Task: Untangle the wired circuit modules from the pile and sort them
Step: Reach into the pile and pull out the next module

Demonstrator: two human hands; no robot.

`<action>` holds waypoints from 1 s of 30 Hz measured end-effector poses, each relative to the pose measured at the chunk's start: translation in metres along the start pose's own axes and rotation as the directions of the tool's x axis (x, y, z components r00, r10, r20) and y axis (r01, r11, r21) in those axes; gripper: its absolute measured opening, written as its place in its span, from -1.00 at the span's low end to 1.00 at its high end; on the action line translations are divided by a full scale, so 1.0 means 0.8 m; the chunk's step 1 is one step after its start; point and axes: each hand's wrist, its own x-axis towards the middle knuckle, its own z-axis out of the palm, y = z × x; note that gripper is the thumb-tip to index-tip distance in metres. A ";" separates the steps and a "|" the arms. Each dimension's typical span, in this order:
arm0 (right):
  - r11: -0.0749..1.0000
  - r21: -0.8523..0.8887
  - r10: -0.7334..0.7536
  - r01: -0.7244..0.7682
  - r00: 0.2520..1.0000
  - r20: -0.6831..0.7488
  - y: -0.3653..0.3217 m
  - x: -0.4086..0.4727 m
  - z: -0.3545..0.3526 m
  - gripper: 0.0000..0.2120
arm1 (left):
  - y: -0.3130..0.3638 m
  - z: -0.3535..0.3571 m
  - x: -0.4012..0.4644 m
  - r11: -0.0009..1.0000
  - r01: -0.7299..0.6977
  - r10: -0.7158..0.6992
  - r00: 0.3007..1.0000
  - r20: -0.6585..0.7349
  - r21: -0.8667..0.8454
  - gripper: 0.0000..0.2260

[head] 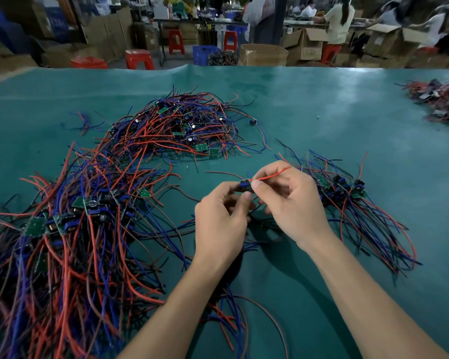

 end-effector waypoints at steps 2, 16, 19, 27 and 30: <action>0.999 -0.033 -0.007 0.007 1.000 -0.002 -0.001 0.000 -0.003 -0.96 | 0.000 0.000 0.001 0.996 -0.040 0.042 0.999 -0.020 0.075 -0.90; 0.997 0.000 0.071 -0.072 0.975 -0.211 0.007 0.005 -0.012 -0.81 | -0.001 0.002 0.000 0.981 -0.064 0.052 0.996 0.071 0.185 -0.89; 0.980 0.179 0.138 -0.086 0.942 -0.304 0.005 0.010 -0.020 -0.82 | -0.002 0.003 -0.001 0.979 -0.062 0.048 0.996 0.074 0.193 -0.91; 0.895 0.367 0.314 -0.255 0.943 -0.111 -0.001 0.011 -0.018 -0.96 | -0.002 0.001 0.001 0.994 -0.033 0.036 0.999 -0.026 0.107 -0.89; 0.950 0.212 0.209 -0.230 0.971 0.115 -0.001 0.000 -0.001 -0.94 | -0.002 0.000 0.002 0.996 -0.046 0.048 0.999 -0.020 0.075 -0.92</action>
